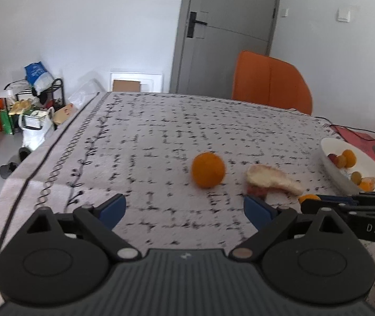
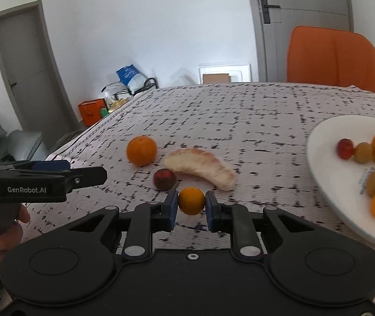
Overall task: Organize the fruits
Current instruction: 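Grasp a small tangerine with the right tool while the left tool grasps a red plum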
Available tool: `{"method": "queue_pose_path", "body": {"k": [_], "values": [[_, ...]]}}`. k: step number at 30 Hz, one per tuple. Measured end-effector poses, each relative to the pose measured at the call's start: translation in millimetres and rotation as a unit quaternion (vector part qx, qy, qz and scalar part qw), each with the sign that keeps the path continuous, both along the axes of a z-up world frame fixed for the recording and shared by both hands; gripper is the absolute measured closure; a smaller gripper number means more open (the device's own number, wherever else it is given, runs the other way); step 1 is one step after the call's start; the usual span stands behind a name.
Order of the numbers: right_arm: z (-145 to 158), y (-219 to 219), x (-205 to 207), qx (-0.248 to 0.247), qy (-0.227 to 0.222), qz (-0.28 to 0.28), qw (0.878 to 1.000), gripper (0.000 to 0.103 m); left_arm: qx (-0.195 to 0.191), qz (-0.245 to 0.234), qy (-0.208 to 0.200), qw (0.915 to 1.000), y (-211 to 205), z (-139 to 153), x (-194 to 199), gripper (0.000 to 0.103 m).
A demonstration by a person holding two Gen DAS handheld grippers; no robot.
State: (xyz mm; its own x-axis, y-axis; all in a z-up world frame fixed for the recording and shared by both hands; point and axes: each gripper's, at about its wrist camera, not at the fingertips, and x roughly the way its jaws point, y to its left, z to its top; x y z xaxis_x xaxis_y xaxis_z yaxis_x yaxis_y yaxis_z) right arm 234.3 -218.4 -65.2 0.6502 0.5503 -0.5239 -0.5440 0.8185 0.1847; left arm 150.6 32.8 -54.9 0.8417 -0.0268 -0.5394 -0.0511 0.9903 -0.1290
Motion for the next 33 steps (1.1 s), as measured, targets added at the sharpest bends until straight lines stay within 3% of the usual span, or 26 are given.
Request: {"method": "queue_pose_path", "body": {"k": [17, 29, 33], "values": [[17.9, -44.7, -5.3, 0.018, -0.026, -0.047, 0.998, 0.082, 0.013, -0.044, -0.006, 0.9989, -45.3, -1.2, 23.9, 0.026], [24.0, -82.2, -6.8, 0.028, -0.036, -0.087, 0.995, 0.082, 0.019, -0.062, 0.030, 0.9975, -71.0, -15.9, 44.8, 0.052], [23.6, -92.9, -7.9, 0.029, -0.037, -0.097, 0.994, 0.082, 0.019, -0.065, 0.033, 0.9972, -74.9, -20.1, 49.5, 0.073]]}}
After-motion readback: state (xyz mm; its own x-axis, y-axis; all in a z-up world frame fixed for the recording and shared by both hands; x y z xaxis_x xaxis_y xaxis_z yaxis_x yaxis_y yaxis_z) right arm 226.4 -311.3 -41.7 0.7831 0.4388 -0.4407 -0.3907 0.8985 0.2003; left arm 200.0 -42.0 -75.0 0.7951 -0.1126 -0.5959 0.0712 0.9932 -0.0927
